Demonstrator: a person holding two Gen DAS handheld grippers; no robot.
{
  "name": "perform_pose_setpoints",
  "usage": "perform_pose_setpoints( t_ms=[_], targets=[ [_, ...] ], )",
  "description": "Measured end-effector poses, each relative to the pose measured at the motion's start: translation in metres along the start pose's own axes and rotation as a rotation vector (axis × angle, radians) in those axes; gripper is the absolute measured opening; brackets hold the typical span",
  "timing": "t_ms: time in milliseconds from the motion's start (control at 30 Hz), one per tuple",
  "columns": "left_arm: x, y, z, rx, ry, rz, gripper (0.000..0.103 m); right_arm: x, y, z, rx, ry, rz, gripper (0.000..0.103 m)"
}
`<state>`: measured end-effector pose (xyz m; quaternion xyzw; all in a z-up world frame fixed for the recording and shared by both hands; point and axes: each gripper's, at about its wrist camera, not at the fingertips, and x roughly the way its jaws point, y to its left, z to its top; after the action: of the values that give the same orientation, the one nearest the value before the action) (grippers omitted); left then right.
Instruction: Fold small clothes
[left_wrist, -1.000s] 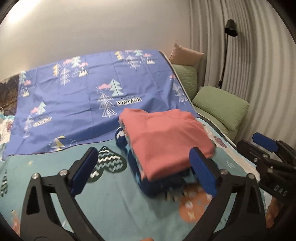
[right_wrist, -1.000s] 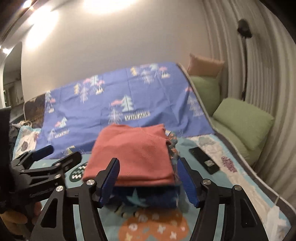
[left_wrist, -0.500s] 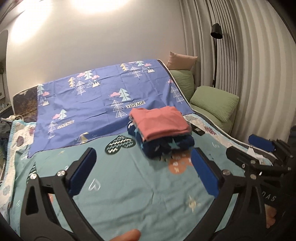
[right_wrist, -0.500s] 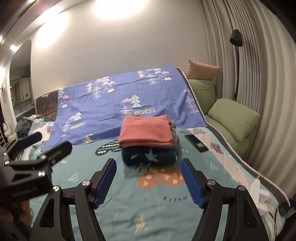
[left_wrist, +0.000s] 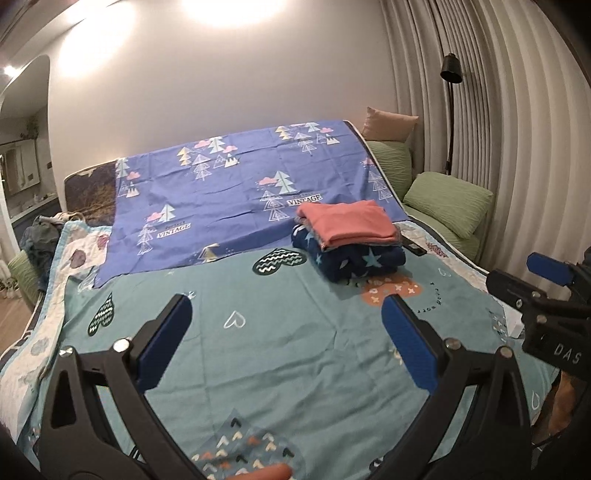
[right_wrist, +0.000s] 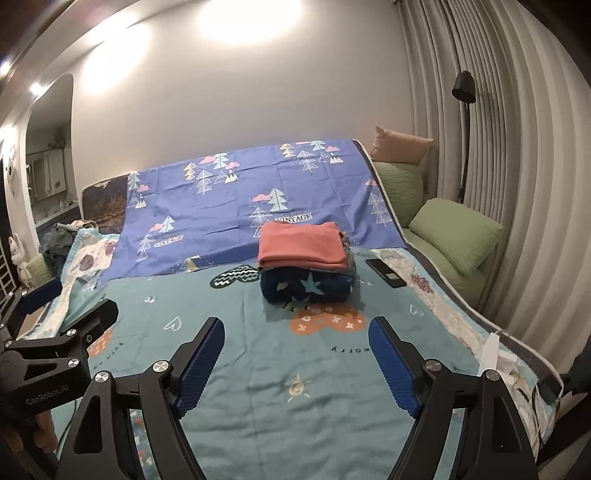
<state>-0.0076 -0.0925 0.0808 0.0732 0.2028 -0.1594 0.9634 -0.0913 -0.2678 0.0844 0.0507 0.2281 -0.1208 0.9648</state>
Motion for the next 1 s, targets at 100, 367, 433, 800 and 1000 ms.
perform_pose_setpoints(
  t_ms=[100, 367, 433, 800, 1000],
  targets=[
    [-0.004, 0.002, -0.004, -0.002, 0.006, 0.008, 0.102, -0.005, 0.004, -0.001, -0.004, -0.004, -0.005, 0.082],
    [-0.002, 0.002, -0.014, -0.004, 0.030, 0.011, 0.102, -0.003, 0.011, -0.006, -0.003, 0.018, -0.018, 0.083],
    [-0.001, 0.004, -0.015, -0.010, 0.039, 0.014, 0.102, -0.002, 0.011, -0.007, 0.005, 0.027, -0.021, 0.083],
    [0.003, 0.008, -0.018, -0.023, 0.047, 0.042, 0.102, -0.001, 0.010, -0.011, 0.011, 0.036, -0.012, 0.083],
    [0.005, 0.007, -0.021, -0.020, 0.059, 0.043, 0.102, 0.002, 0.012, -0.012, 0.008, 0.045, -0.007, 0.083]
  ],
)
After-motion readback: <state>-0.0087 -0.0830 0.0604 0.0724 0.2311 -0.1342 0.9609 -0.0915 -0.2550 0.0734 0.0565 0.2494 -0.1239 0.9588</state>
